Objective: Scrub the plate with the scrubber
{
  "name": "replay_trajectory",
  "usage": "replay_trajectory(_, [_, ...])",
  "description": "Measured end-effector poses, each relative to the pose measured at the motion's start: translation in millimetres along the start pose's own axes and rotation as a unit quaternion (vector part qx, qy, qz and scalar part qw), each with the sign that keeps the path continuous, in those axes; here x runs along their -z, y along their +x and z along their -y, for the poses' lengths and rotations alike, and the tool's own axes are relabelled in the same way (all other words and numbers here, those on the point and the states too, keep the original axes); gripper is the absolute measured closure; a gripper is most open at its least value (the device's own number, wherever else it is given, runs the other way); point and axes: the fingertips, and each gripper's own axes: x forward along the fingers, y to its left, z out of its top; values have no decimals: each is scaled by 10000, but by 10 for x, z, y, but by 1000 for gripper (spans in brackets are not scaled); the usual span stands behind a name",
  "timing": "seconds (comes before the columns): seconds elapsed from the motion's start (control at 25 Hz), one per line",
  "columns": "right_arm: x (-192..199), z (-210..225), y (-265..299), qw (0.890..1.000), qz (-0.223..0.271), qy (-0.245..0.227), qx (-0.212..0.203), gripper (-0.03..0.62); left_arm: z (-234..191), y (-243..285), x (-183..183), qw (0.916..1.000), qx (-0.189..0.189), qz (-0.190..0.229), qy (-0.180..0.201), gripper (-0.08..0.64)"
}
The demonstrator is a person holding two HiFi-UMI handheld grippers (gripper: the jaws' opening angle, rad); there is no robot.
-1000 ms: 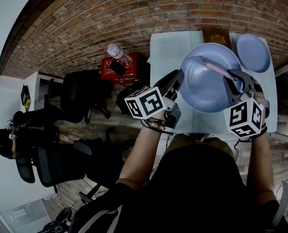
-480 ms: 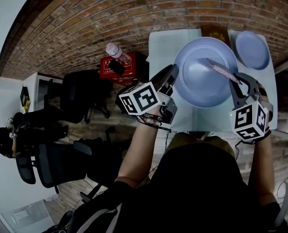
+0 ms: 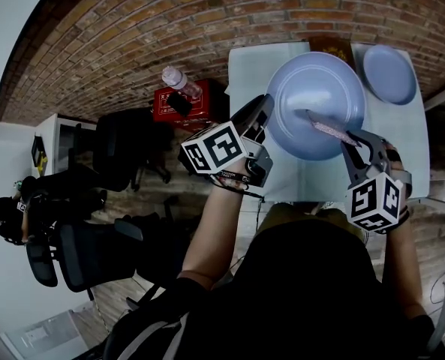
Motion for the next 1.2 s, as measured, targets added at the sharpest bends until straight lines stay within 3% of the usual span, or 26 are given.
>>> replay_trajectory(0.48, [-292,-351,68,9985,267,-248,-408,505,-10,32,-12,10000,28,-24,16,486])
replay_trajectory(1.2, [-508,566,399,9982,226,-253,496,505,-29,79,76,9997,107,-229,-63,486])
